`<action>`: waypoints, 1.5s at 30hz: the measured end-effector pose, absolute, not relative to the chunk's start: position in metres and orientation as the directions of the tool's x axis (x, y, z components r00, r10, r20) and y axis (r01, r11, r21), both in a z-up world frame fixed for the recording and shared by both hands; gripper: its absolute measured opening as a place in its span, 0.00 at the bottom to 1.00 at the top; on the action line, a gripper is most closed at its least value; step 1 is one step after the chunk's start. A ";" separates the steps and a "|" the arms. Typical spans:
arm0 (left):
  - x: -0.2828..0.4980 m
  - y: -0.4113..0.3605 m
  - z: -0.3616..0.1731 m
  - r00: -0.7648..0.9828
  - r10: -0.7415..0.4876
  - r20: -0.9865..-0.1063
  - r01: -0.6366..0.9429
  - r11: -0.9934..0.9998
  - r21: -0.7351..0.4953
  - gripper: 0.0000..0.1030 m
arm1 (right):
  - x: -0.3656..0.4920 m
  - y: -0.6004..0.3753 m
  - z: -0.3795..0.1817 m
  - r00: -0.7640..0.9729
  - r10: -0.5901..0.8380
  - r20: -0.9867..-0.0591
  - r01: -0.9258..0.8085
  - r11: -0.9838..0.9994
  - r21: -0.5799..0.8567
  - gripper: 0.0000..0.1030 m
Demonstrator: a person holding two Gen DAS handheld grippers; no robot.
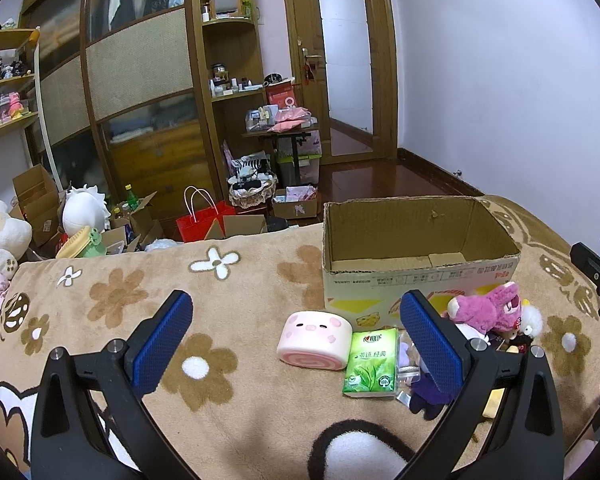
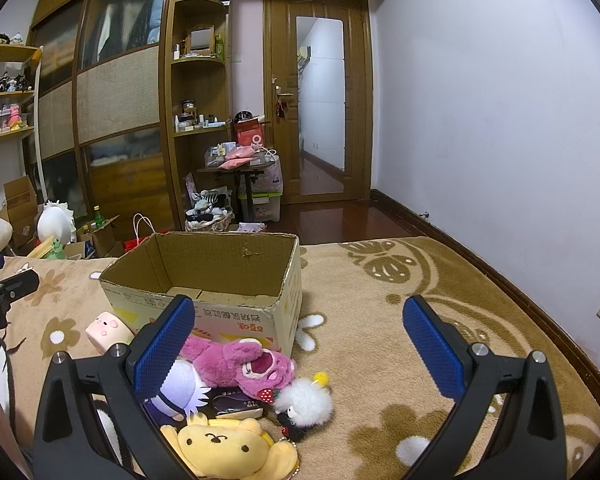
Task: Organize soft objects
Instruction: 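Reach the left tool to the pink pig roll while the right tool reaches the pink bear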
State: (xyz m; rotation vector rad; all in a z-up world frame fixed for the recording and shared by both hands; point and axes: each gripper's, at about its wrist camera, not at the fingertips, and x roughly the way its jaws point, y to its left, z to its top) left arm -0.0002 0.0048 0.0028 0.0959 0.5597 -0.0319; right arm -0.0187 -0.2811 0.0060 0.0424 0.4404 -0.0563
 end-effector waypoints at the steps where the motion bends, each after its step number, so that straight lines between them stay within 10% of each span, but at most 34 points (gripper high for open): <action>1: 0.001 0.005 0.002 0.843 -0.003 -0.538 0.058 0.995 0.085 0.99 | -0.018 -0.281 0.005 0.902 -0.043 -0.430 0.061 0.998 0.029 1.00; 45: 0.117 -0.012 -0.101 0.536 0.045 -0.843 0.113 0.986 0.124 0.99 | 0.071 -0.287 -0.081 0.679 0.135 -0.722 -0.015 0.985 0.170 1.00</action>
